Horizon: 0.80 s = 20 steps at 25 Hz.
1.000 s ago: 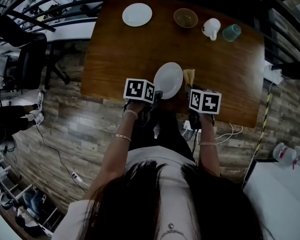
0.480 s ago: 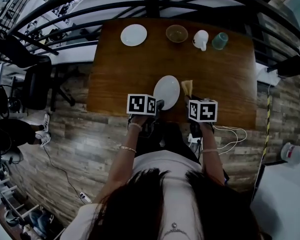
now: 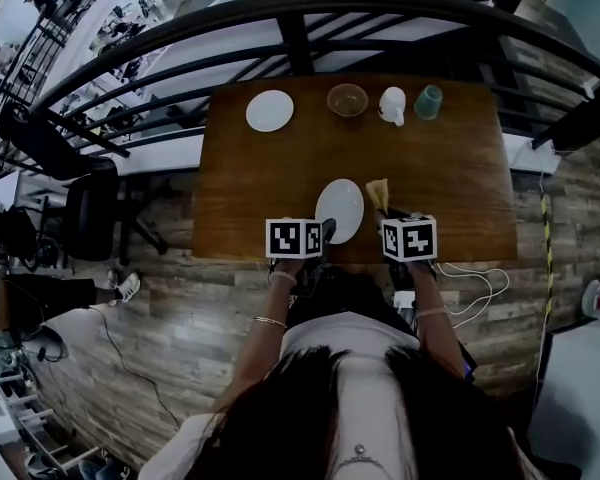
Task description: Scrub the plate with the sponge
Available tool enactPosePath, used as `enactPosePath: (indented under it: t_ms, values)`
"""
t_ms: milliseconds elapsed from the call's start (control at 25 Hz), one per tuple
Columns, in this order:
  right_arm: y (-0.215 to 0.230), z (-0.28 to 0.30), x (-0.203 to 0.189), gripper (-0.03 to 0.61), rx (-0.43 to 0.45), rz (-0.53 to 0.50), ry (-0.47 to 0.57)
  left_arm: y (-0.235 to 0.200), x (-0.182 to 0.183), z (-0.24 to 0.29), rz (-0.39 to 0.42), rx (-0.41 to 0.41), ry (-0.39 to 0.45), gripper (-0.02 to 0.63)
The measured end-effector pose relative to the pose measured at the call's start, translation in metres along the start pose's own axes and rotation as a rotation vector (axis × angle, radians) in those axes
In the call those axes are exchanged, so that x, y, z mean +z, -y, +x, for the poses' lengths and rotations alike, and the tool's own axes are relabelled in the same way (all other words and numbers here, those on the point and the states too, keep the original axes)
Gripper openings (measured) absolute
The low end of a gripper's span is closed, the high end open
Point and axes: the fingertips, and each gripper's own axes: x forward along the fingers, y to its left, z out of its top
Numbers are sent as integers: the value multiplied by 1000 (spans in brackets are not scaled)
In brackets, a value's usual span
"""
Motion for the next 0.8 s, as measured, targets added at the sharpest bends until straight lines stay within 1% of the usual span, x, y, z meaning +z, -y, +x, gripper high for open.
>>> enactPosePath:
  t_ms: [320, 520, 600, 720, 800]
  values:
    - [-6, -15, 9, 84, -20, -9, 52, 4, 14, -22, 87, 30, 80, 204]
    - [-6, -23, 14, 84, -41, -1, 79, 12, 19, -27, 135, 14, 109, 201]
    - [-9, -29, 18, 84, -45, -9, 94, 14, 22, -34, 153, 18, 129, 190]
    - [-11, -37, 20, 84, -55, -24, 111, 16, 27, -43, 167, 40, 165, 153]
    - [-9, -41, 19, 84, -61, -29, 118, 19, 29, -46, 172, 40, 180, 149]
